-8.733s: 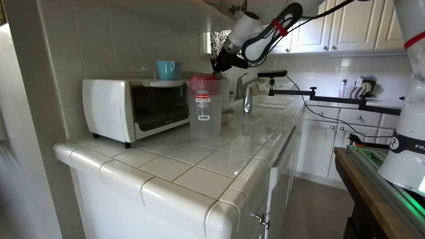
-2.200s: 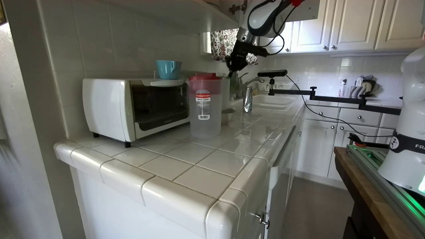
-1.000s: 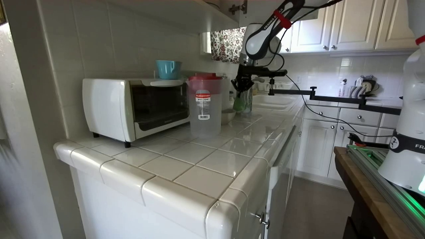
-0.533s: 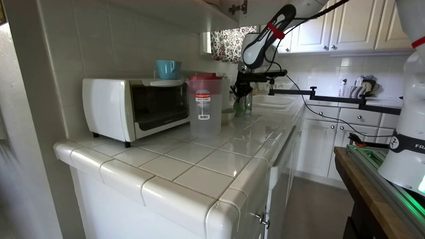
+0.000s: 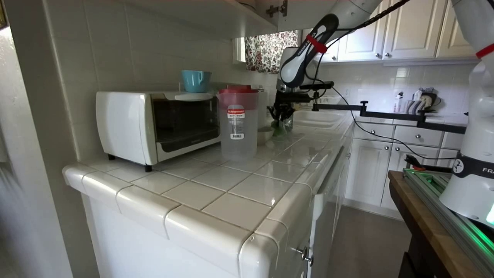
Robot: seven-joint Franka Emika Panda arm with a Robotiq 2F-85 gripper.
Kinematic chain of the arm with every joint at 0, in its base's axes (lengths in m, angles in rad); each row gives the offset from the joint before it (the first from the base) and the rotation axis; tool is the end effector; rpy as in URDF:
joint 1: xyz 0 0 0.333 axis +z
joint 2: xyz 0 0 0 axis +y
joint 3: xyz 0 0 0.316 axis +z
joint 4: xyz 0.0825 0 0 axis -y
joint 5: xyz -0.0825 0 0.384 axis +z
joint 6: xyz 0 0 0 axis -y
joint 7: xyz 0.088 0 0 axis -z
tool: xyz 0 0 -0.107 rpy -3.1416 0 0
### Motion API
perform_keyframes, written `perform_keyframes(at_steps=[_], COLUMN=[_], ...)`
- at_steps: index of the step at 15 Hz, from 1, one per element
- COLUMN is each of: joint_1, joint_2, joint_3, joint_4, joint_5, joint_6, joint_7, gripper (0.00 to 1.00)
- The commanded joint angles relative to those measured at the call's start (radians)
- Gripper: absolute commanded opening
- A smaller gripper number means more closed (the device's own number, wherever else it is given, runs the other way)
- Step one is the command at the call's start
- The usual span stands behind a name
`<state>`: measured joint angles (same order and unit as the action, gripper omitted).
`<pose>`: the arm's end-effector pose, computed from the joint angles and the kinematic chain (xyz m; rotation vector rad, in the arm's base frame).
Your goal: Use the green cloth to wipe the machine on the right side of the microwave
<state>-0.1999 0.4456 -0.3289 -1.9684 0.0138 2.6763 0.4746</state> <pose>0.5599 -0.3132 0.2842 2.6381 -1.3814 0.4234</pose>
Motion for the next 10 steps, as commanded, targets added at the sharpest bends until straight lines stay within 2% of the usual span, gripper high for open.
perform_keyframes(at_steps=[1,7,10], joint_1=[0.007,0.097,0.130], joint_2=[-0.009,-0.170,-0.301], joint_3=[-0.009,-0.054,-0.032], joint_4=[0.022,-0.024,-0.084], joint_5=[0.023,-0.066,-0.124], joint_6=[0.002,-0.032,-0.144], joint_7=[0.005,0.067,0.105], gripper=[0.52,0.98,1.00])
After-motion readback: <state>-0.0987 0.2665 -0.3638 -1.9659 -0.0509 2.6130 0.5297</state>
